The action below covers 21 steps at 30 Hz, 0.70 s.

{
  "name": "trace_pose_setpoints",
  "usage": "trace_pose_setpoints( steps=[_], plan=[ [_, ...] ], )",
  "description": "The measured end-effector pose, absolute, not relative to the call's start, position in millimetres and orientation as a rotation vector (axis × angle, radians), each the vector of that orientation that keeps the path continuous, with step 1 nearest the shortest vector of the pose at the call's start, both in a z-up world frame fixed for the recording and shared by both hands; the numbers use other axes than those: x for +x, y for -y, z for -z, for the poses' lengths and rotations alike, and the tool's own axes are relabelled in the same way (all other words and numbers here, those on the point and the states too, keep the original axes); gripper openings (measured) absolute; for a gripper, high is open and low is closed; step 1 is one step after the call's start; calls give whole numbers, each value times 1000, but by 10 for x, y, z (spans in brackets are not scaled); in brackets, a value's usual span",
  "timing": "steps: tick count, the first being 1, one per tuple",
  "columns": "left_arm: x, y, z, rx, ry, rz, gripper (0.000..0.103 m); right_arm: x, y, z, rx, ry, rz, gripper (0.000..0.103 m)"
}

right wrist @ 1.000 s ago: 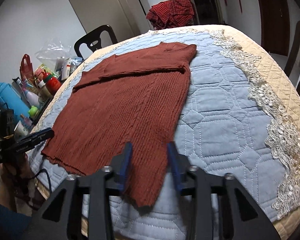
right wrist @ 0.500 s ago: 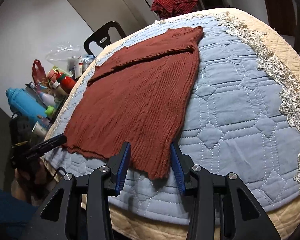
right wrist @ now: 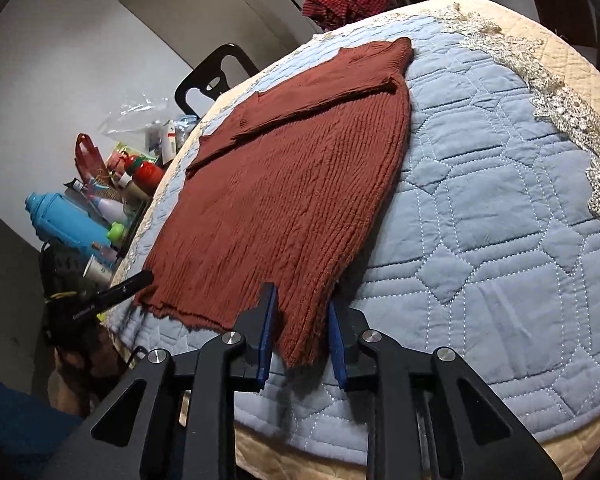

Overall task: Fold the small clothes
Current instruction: 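Grasp the sweater hem with the left gripper while the right gripper grasps the hem too, then lift the hem with both grippers and fold it over toward the collar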

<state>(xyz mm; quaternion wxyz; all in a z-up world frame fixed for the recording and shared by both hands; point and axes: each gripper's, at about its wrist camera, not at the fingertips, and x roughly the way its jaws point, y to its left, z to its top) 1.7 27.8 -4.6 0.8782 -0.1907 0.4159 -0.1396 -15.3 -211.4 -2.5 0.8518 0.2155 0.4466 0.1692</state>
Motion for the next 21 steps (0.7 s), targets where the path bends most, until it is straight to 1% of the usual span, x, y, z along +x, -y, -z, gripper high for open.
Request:
trace_pose_setpoints(
  steps=[1, 2, 3, 5, 7, 11, 21],
  plan=[
    [35, -279, 46, -401, -868, 291, 31, -135, 2118, 30, 455, -940, -352, 18],
    [55, -275, 46, -395, -868, 287, 27, -120, 2116, 34, 455, -940, -349, 14],
    [70, -269, 53, -390, -870, 286, 16, -108, 2112, 37, 454, -940, -346, 10],
    [80, -282, 72, -399, -875, 289, 12, -96, 2098, 34, 453, -938, -347, 10],
    [59, -292, 46, -394, -869, 300, 10, -117, 2098, 14, 459, -929, -348, 9],
    [-17, -325, -76, -389, -825, 317, 9, -211, 2155, -116, 487, -877, -366, 8],
    [-152, -459, -546, -421, -689, 366, 9, -368, 2145, -524, 498, -742, -436, 7]
  ],
)
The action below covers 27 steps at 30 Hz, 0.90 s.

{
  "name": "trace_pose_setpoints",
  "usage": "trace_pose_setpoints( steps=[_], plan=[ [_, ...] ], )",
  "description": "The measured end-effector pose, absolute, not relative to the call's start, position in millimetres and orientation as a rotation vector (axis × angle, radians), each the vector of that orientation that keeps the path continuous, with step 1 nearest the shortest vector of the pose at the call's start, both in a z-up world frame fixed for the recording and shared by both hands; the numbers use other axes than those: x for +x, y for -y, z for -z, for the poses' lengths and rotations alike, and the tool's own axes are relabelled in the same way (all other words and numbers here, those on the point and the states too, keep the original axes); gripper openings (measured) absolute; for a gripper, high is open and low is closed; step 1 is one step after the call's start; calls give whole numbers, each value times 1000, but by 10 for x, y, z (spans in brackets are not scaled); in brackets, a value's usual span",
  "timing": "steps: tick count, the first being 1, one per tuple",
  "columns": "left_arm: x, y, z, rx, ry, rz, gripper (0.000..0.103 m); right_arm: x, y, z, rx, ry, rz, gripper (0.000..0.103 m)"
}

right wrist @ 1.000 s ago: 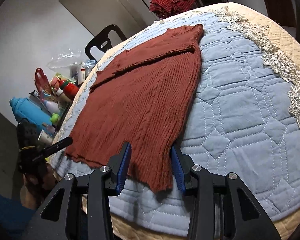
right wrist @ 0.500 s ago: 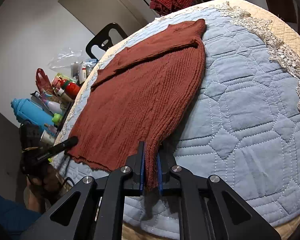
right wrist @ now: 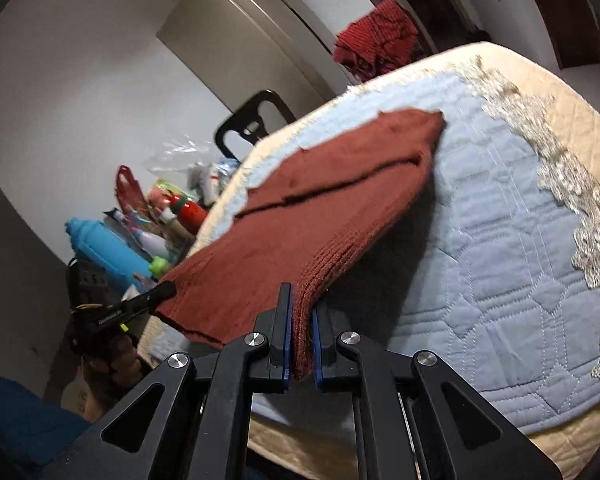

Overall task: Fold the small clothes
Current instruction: 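Lift the hem with both grippers and fold it over toward the collar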

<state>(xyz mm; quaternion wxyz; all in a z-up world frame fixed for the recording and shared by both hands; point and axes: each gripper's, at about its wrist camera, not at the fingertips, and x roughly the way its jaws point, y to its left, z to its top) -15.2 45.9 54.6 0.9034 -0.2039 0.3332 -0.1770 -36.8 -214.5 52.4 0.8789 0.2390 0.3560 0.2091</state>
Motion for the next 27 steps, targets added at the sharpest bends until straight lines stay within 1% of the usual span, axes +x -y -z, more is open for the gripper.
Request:
trace_pose_setpoints(
  steps=[4, 8, 12, 22, 27],
  plan=[
    [-101, -531, -583, -422, -670, 357, 9, -350, 2220, -591, 512, -702, -441, 7],
    [103, -644, -551, -479, -683, 337, 9, -215, 2377, -569, 570, -689, -410, 7],
    [317, -646, -657, -458, -653, 327, 9, -51, 2355, -686, 562, -653, -435, 7],
    [1152, -624, -907, -380, -643, 304, 9, 767, 2466, -922, 531, -649, -410, 7],
    [1636, -650, -844, -373, -689, 284, 9, 1275, 2544, -935, 547, -681, -384, 8]
  ],
)
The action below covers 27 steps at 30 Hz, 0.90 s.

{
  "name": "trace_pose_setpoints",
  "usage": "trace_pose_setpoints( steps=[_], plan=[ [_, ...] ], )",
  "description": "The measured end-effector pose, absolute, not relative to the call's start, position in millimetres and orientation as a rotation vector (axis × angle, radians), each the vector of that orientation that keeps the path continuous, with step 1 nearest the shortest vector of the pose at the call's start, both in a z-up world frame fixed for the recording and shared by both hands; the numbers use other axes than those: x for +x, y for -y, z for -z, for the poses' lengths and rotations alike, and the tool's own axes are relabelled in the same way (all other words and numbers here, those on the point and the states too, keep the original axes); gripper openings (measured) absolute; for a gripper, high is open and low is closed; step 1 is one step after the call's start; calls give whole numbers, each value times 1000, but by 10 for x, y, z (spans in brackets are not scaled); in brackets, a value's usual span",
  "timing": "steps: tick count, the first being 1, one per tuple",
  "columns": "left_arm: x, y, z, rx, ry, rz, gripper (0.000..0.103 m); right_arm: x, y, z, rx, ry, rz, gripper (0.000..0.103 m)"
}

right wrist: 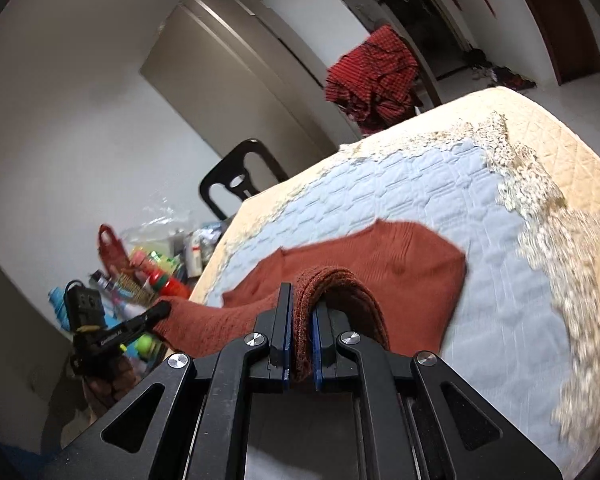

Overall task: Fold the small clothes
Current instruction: 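Lift the hem with both grippers and fold it over toward the collar, then lay the hem onto the collar edge and open both grippers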

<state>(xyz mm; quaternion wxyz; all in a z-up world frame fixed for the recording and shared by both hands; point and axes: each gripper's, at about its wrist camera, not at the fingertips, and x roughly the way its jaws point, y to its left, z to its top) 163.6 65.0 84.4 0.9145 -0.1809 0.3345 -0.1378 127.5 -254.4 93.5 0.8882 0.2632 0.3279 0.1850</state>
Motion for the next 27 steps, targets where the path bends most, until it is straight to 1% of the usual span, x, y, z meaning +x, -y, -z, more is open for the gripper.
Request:
trace_pose_setpoints(
  steps=[5, 9, 11, 15, 17, 20, 22, 23, 24, 25, 26, 27],
  plan=[
    [2094, -739, -431, -417, -812, 235, 9, 1840, 2700, -550, 641, -798, -324, 8],
    [2258, -786, -109, -452, -895, 203, 9, 2072, 2731, -208, 675, -895, -284, 8],
    [2280, -804, -90, -468, -895, 209, 9, 2127, 2749, -142, 691, -908, -282, 8],
    [2413, -828, -189, -479, -879, 220, 10, 2240, 2811, -195, 719, -888, -290, 8],
    [2511, -851, -177, -495, -889, 214, 10, 2338, 2872, -184, 755, -886, -283, 9],
    [2608, -893, -129, -538, -909, 213, 13, 2451, 2938, -109, 805, -905, -267, 10],
    [2620, -946, -125, -572, -909, 218, 22, 2494, 2927, -79, 816, -913, -259, 11],
    [2611, -967, -138, -583, -900, 217, 24, 2498, 2921, -79, 819, -911, -264, 13],
    [2625, -999, -144, -594, -889, 213, 31, 2499, 2922, -81, 821, -904, -272, 15],
    [2625, -1030, -155, -605, -877, 208, 41, 2499, 2930, -83, 827, -897, -271, 16],
    [2601, -1064, -175, -615, -857, 189, 48, 2501, 2945, -87, 835, -889, -267, 20],
    [2582, -1107, -195, -623, -834, 168, 55, 2495, 2964, -97, 848, -874, -264, 25]
  ],
)
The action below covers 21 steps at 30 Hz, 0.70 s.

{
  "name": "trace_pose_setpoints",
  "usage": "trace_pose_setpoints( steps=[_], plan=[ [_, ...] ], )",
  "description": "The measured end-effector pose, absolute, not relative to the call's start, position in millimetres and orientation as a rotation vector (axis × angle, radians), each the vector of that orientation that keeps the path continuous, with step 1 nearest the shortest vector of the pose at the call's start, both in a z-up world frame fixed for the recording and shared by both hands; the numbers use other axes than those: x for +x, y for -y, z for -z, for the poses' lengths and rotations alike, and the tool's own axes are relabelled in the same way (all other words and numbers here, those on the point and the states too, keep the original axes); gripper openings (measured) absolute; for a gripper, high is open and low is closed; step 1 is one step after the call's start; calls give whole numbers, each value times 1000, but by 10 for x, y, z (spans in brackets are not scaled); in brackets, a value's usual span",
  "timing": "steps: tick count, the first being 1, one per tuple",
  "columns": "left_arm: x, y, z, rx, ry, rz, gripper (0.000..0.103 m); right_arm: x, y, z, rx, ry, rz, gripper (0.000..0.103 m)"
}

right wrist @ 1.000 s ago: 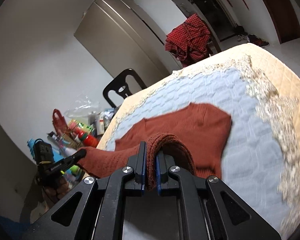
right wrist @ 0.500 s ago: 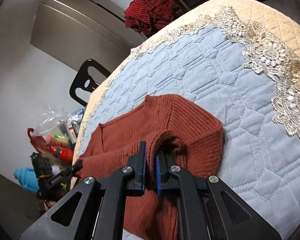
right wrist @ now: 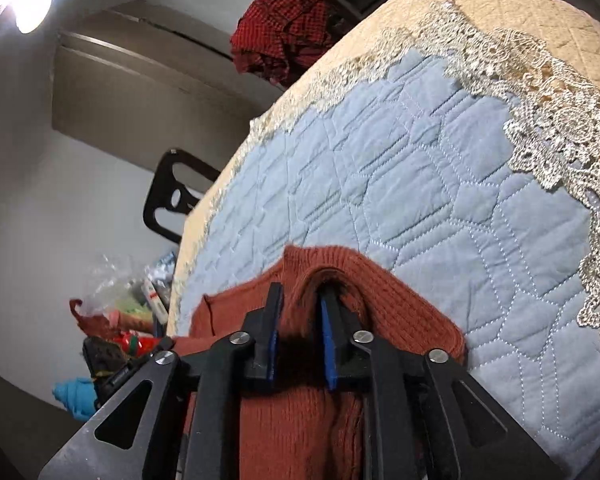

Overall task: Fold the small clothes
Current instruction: 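Lay the hem onto the collar edge and open both grippers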

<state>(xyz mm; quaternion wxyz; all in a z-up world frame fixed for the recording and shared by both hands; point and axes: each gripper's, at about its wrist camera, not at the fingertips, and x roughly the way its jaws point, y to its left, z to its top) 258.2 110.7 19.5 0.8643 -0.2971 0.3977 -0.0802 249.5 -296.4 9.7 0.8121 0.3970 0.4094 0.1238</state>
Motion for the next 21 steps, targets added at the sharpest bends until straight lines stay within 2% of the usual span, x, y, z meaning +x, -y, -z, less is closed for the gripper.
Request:
trace_pose_setpoints(
  steps=[1, 2, 3, 12, 15, 19, 20, 21],
  plan=[
    [2559, -1144, -217, -628, -816, 154, 55, 2487, 2988, -114, 864, -855, -263, 28],
    [2543, -1164, -236, -627, -810, 146, 55, 2475, 3012, -139, 875, -839, -252, 38],
    [2519, -1174, -255, -619, -804, 140, 55, 2466, 3034, -169, 876, -826, -239, 44],
    [2134, -858, -478, -414, -754, 209, 55, 2119, 2790, -527, 666, -759, -272, 44],
    [2094, -700, -476, -334, -748, 227, 55, 2058, 2619, -487, 565, -795, -275, 44],
    [2142, -600, -211, -286, -840, 211, 55, 2048, 2577, -257, 477, -863, -205, 43],
    [2140, -594, -162, -268, -851, 191, 55, 2054, 2590, -227, 460, -866, -194, 30],
    [2109, -602, -159, -251, -847, 168, 55, 2041, 2626, -212, 457, -865, -183, 26]
  ],
)
